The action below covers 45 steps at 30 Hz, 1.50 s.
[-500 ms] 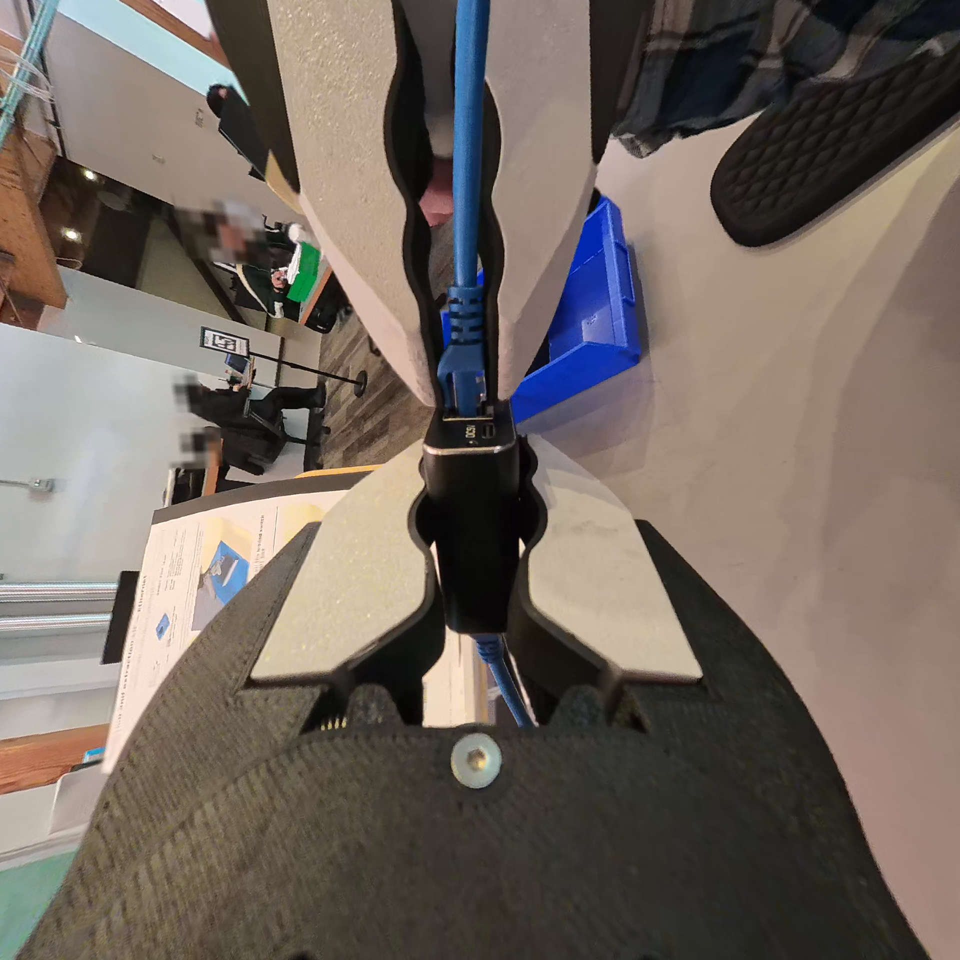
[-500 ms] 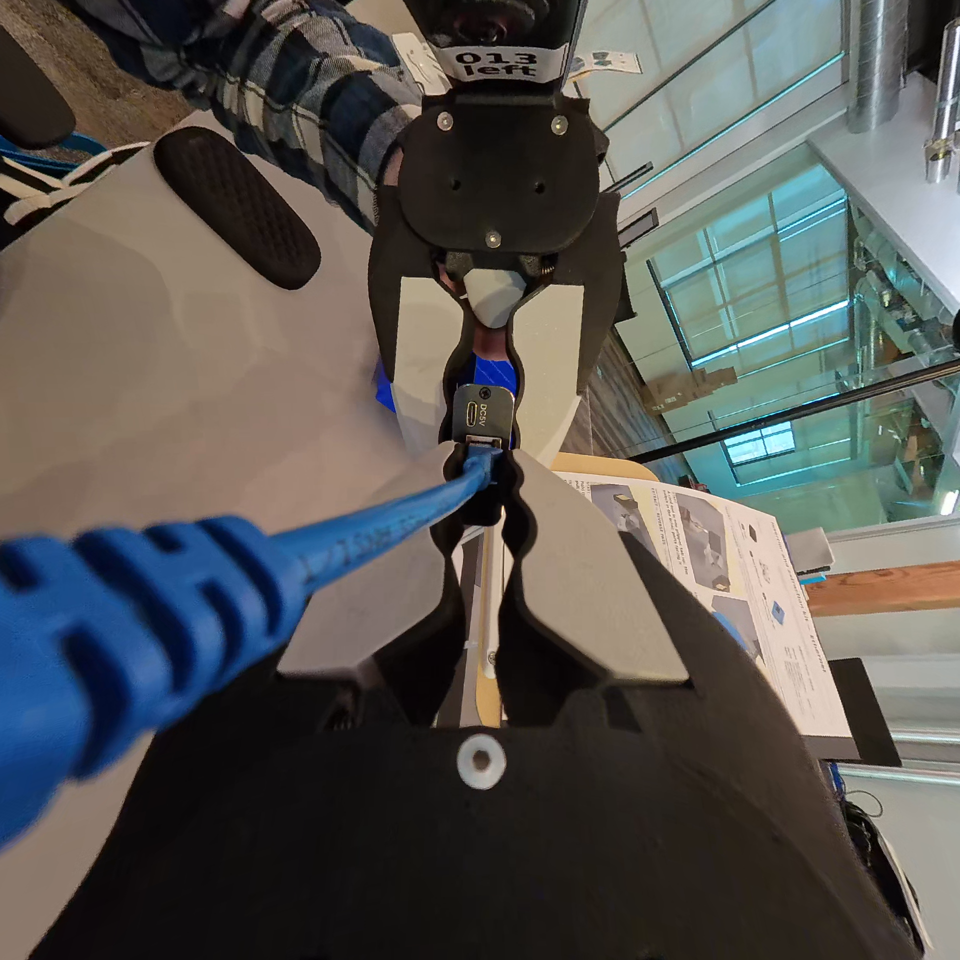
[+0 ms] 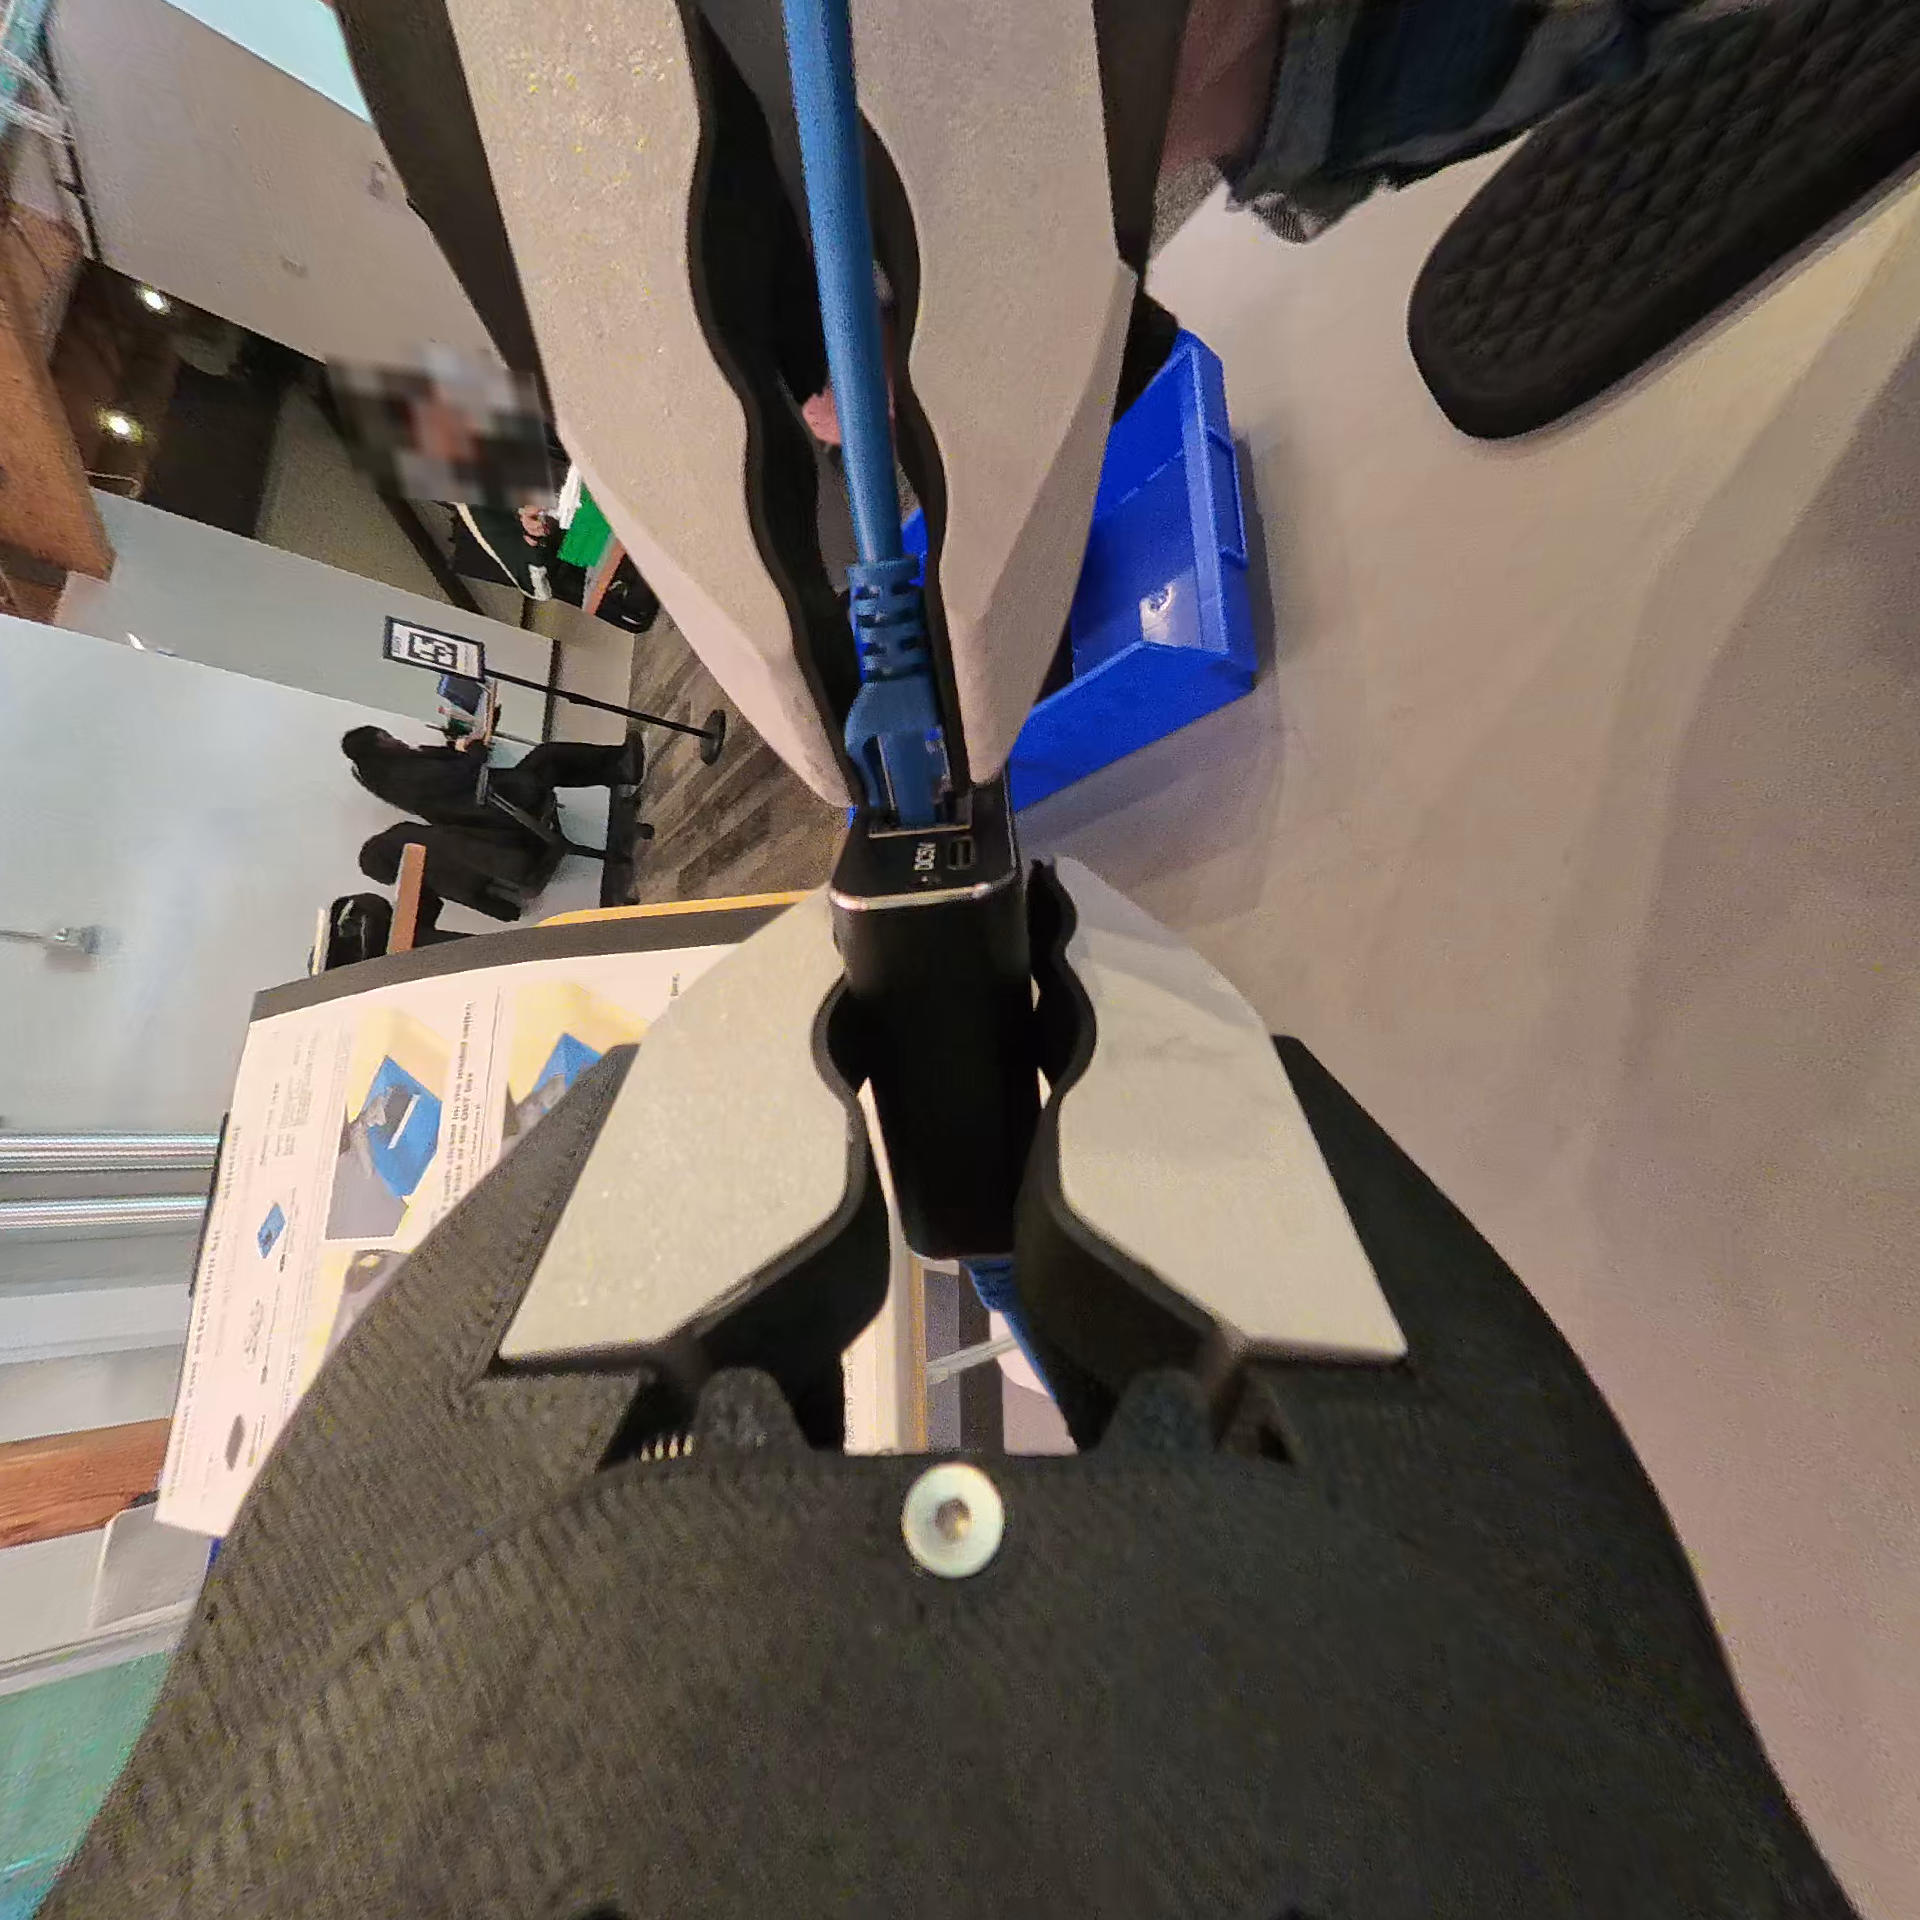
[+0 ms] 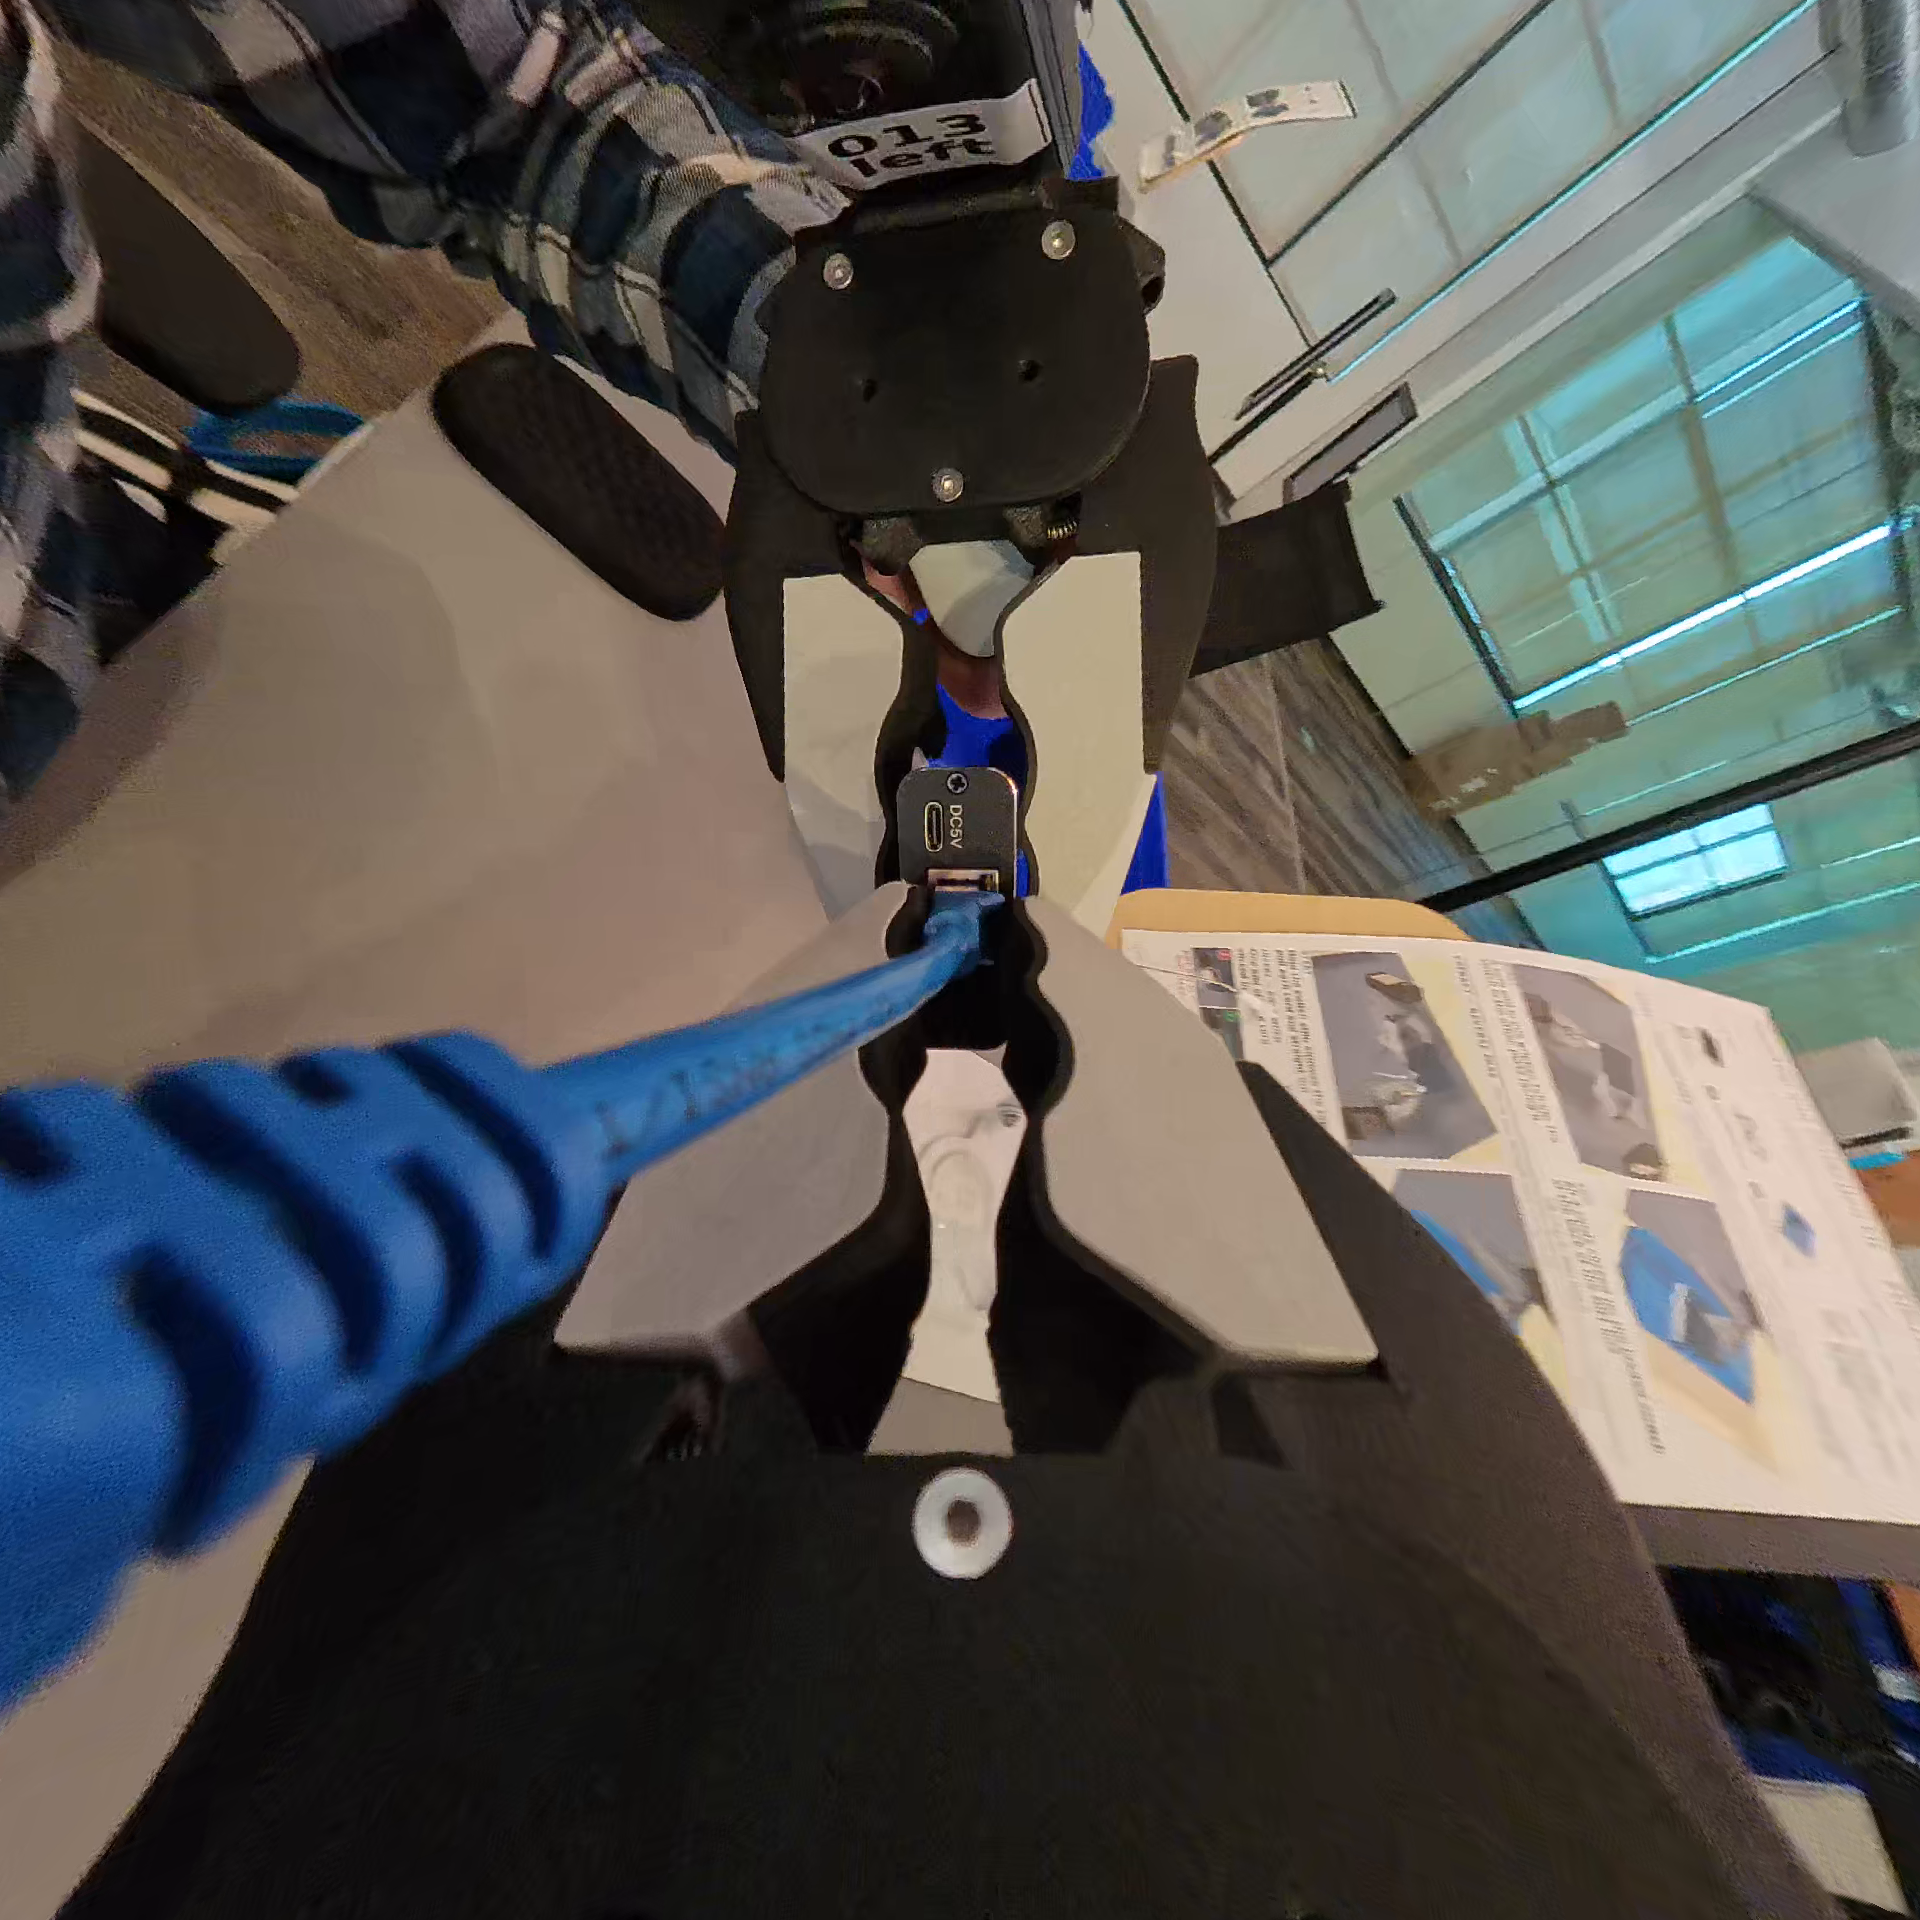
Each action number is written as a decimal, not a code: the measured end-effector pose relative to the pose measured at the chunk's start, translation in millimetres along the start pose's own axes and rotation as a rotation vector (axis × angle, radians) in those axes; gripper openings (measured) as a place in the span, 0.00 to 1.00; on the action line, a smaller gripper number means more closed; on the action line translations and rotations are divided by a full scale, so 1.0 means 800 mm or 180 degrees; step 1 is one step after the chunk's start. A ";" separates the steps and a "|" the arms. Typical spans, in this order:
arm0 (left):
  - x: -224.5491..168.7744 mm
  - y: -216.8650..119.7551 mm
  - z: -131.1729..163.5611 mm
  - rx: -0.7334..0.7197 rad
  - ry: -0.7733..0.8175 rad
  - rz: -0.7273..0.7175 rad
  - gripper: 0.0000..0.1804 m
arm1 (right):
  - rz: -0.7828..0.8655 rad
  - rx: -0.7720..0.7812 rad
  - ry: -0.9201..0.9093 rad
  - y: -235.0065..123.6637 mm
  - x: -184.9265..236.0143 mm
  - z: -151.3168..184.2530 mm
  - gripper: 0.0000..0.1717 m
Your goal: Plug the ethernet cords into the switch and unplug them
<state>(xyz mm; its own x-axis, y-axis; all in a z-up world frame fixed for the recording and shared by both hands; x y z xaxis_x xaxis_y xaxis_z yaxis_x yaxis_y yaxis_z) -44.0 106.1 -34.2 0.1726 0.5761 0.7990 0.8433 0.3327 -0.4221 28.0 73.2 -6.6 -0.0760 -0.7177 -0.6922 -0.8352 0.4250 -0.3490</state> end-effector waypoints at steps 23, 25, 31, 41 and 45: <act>-0.012 0.001 -0.003 -0.0115 -0.0290 0.0028 0.15 | 0.0158 0.0124 -0.0042 0.022 0.011 0.012 0.08; -0.010 0.001 -0.005 -0.0127 -0.0292 -0.0001 0.15 | 0.0177 0.0146 -0.0079 0.020 0.010 0.010 0.08; -0.012 0.000 -0.007 -0.0155 -0.0222 0.0016 0.15 | 0.0187 0.0119 -0.0125 0.019 0.011 0.008 0.08; -0.014 0.005 -0.001 -0.0037 -0.0191 0.0025 0.15 | 0.0230 0.0145 -0.0196 0.017 0.013 0.009 0.08; -0.013 0.005 0.002 -0.0006 -0.0222 0.0060 0.15 | 0.0131 0.0100 -0.0096 0.021 0.011 0.011 0.15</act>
<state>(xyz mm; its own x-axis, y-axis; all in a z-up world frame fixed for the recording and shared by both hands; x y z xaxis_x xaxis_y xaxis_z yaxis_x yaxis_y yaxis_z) -43.8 102.6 -45.1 0.1526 0.6328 0.7591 0.8412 0.3200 -0.4359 18.0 78.7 -24.4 -0.0932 -0.6826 -0.7248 -0.8142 0.4712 -0.3391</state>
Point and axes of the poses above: each gripper's, where its closed fingertips meet, y out along the fingers, z out of its underside, x = y × z across the jaws, the point moved 5 cm from there along -y, back along the fingers
